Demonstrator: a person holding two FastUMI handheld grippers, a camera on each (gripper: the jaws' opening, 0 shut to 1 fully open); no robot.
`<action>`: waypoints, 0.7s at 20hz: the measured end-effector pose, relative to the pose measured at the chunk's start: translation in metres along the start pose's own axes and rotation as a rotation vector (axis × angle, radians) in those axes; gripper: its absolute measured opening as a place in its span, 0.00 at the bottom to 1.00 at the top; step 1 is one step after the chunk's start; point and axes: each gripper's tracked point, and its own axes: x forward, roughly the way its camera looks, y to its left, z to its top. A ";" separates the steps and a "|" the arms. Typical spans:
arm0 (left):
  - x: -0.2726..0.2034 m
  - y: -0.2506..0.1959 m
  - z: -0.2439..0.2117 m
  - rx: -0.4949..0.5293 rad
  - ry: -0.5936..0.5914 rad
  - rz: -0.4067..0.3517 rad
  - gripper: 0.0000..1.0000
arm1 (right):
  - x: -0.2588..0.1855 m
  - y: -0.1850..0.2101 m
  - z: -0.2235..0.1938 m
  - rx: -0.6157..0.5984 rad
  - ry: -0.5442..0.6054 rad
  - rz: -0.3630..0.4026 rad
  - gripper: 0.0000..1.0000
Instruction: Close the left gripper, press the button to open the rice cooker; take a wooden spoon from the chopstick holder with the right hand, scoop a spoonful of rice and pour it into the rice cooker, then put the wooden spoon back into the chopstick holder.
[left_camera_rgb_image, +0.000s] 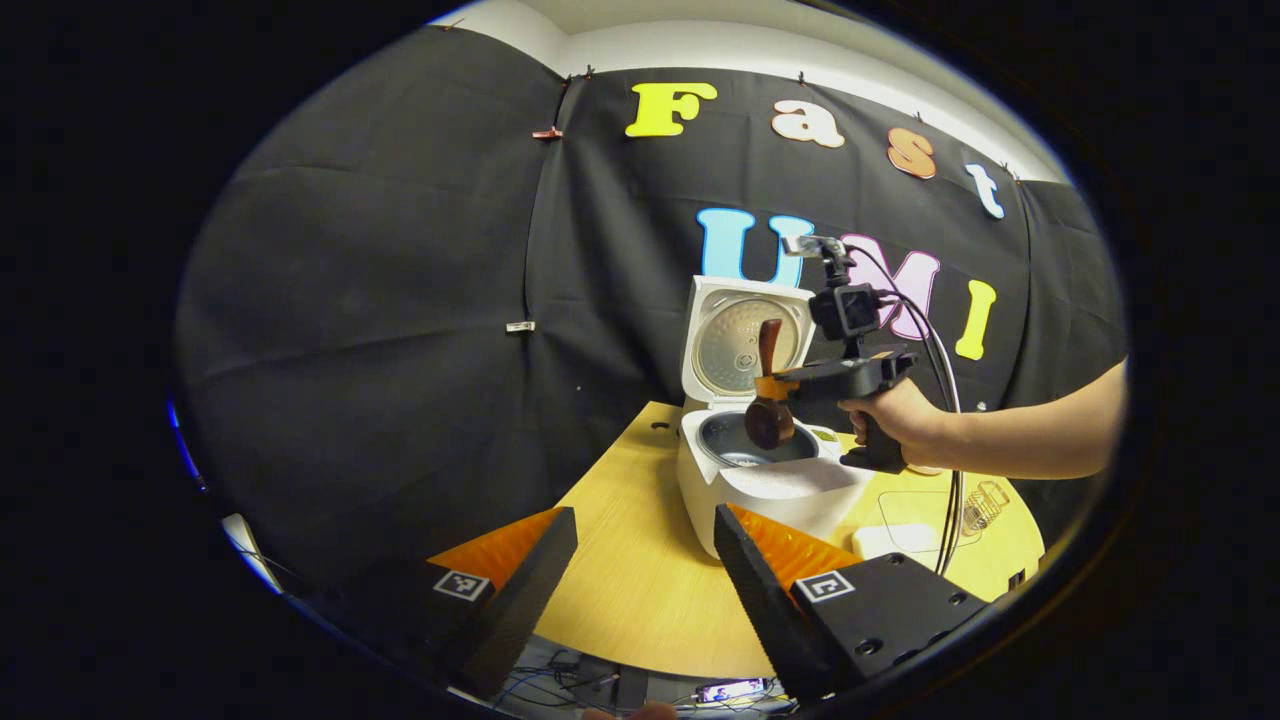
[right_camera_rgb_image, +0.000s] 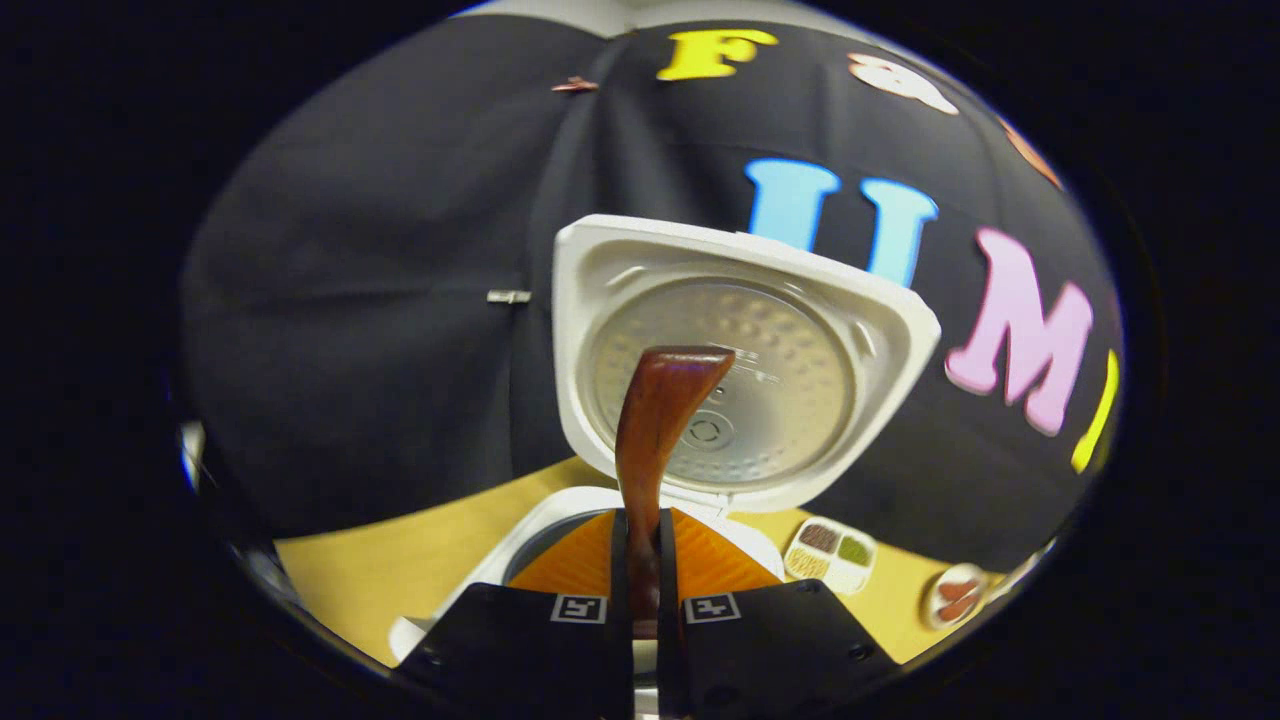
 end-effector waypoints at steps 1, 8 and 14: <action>0.000 -0.001 0.001 0.003 0.000 0.000 0.95 | -0.002 -0.007 0.004 0.072 -0.002 0.001 0.13; -0.004 -0.024 0.010 0.015 -0.018 -0.035 0.95 | -0.068 -0.060 0.045 0.297 -0.149 -0.030 0.13; -0.008 -0.049 0.022 0.032 -0.037 -0.067 0.95 | -0.154 -0.124 0.059 0.355 -0.265 -0.094 0.13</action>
